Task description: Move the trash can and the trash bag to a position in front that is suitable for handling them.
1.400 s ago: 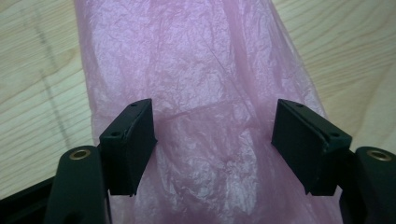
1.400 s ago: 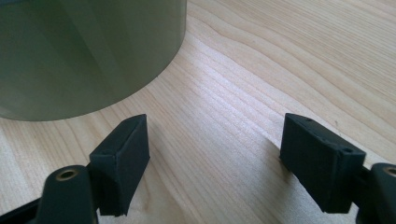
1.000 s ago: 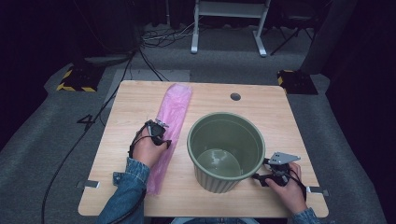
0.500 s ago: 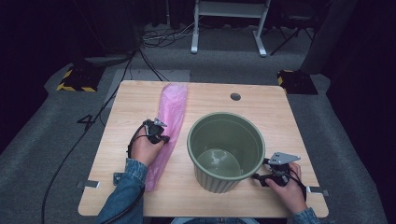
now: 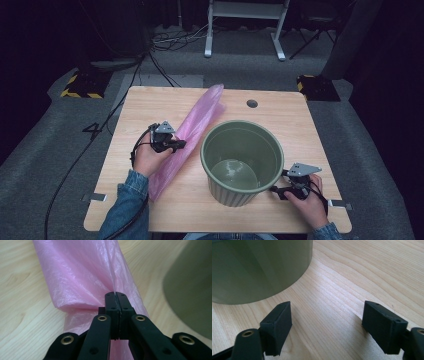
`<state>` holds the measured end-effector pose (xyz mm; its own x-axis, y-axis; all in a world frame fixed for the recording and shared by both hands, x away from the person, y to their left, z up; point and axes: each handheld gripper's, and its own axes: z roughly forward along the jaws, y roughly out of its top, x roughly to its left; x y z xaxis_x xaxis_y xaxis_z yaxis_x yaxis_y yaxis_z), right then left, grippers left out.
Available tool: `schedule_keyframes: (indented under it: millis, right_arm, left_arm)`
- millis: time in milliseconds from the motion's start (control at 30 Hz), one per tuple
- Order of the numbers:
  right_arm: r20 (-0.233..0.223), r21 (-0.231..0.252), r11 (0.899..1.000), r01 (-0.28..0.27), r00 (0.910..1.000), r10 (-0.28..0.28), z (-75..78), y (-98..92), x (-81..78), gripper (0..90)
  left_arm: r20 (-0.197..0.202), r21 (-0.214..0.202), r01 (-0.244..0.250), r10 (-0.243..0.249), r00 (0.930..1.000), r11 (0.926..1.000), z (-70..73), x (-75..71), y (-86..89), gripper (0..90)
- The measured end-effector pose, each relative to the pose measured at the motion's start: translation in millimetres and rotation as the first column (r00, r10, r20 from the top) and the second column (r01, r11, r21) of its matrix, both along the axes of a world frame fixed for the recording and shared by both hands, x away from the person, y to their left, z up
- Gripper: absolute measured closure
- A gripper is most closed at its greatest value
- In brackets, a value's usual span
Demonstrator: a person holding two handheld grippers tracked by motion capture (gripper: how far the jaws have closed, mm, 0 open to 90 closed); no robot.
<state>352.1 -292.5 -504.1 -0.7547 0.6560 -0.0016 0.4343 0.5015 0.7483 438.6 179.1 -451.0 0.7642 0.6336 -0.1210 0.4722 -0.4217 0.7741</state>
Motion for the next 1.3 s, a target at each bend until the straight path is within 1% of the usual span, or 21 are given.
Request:
schedule_keyframes:
  millis: [67,100,167,200,233,267,300,333,367,400,433,467,533,633,767,833,867,1100,1167,1267,1300]
  right_arm:
    - [0.000,0.000,1.000,0.000,1.0000,0.000,0.0,0.0,0.0,23.7]
    - [0.000,0.000,1.000,0.000,1.0000,0.000,0.0,0.0,0.0,23.7]
    - [0.000,0.000,1.000,0.000,1.0000,0.000,0.0,0.0,0.0,23.7]
    - [0.000,0.000,1.000,0.000,1.0000,0.000,0.0,0.0,0.0,23.7]
    - [0.000,0.000,1.000,0.000,1.0000,0.000,0.0,0.0,0.0,23.7]
    - [0.000,0.000,1.000,0.000,1.0000,0.000,0.0,0.0,-0.1,23.7]
    - [0.000,0.000,1.000,0.000,1.0000,0.000,0.0,0.0,-0.1,23.7]
    - [0.000,0.000,1.000,0.000,1.0000,0.000,0.0,0.0,0.0,23.7]
    - [0.000,0.000,1.000,0.000,1.0000,0.000,0.0,0.0,0.0,23.7]
    - [0.000,0.000,1.000,0.000,1.0000,0.000,0.0,0.0,0.0,23.7]
    - [0.000,0.000,1.000,0.000,1.0000,0.000,0.0,0.0,0.0,23.7]
    - [0.000,0.000,1.000,0.000,1.0000,0.000,0.0,0.0,0.0,23.7]
    - [0.000,0.000,1.000,0.000,1.0000,0.000,0.0,0.0,0.0,23.7]
    - [0.002,0.000,1.000,-0.001,1.0000,0.001,0.0,0.0,0.1,23.7]
    - [0.002,0.000,1.000,0.000,1.0000,0.001,0.0,0.0,0.1,23.7]
    - [0.002,0.000,1.000,0.000,1.0000,0.000,0.0,-0.1,0.2,23.7]
    - [0.002,0.000,1.000,0.000,1.0000,0.000,0.0,-0.1,0.2,23.6]
    - [0.000,0.001,1.000,-0.001,1.0000,0.001,0.0,-0.1,0.3,23.6]
    - [0.000,0.001,1.000,-0.001,1.0000,0.001,0.0,-0.1,0.4,23.6]
    - [0.001,0.000,1.000,-0.002,1.0000,0.002,0.0,0.2,0.9,23.6]
    - [-0.002,0.000,1.000,-0.002,1.0000,0.002,0.2,1.0,1.5,23.6]
  left_arm:
    - [0.031,-0.008,0.009,-0.009,0.9995,0.9999,4.7,-2.2,2.4,89.1]
    - [0.060,-0.035,0.020,-0.017,0.9981,0.9992,10.1,-4.8,5.0,89.2]
    - [0.093,-0.056,0.026,-0.021,0.9955,0.9981,15.1,-6.8,7.4,89.2]
    - [0.107,-0.067,0.032,-0.025,0.9940,0.9972,18.0,-8.0,8.2,89.1]
    - [0.107,-0.067,0.032,-0.025,0.9940,0.9972,18.0,-8.0,8.2,89.1]
    - [0.137,-0.092,0.044,-0.031,0.9901,0.9948,24.8,-9.7,10.4,89.0]
    - [0.137,-0.092,0.044,-0.031,0.9901,0.9948,24.8,-9.7,10.4,89.0]
    - [0.153,-0.119,0.050,-0.032,0.9877,0.9916,31.1,-10.6,13.1,89.0]
    - [0.153,-0.119,0.050,-0.032,0.9877,0.9916,31.1,-10.6,13.1,89.0]
    - [0.166,-0.150,0.052,-0.026,0.9857,0.9873,35.8,-11.9,15.3,89.1]
    - [0.166,-0.150,0.052,-0.026,0.9857,0.9873,35.8,-11.9,15.3,89.1]
    - [0.192,-0.174,0.055,-0.021,0.9811,0.9832,40.5,-13.1,18.2,89.1]
    - [0.200,-0.183,0.056,-0.018,0.9795,0.9816,41.8,-13.6,19.0,89.2]
    - [0.230,-0.221,0.067,-0.015,0.9730,0.9730,47.9,-15.9,22.9,89.2]
    - [0.241,-0.222,0.080,-0.025,0.9702,0.9718,52.1,-17.6,23.6,88.7]
    - [0.253,-0.234,0.083,-0.022,0.9673,0.9685,56.1,-19.8,24.1,88.6]
    - [0.268,-0.237,0.082,-0.016,0.9633,0.9681,60.5,-22.2,25.1,88.6]
    - [0.288,-0.253,0.093,-0.017,0.9573,0.9630,73.8,-29.3,25.3,88.9]
    - [0.291,-0.256,0.105,-0.027,0.9564,0.9611,80.8,-32.0,24.5,88.8]
    - [0.305,-0.242,0.114,-0.036,0.9516,0.9634,90.2,-36.3,23.5,88.8]
    - [0.310,-0.250,0.122,-0.039,0.9498,0.9605,96.7,-39.6,22.2,88.9]
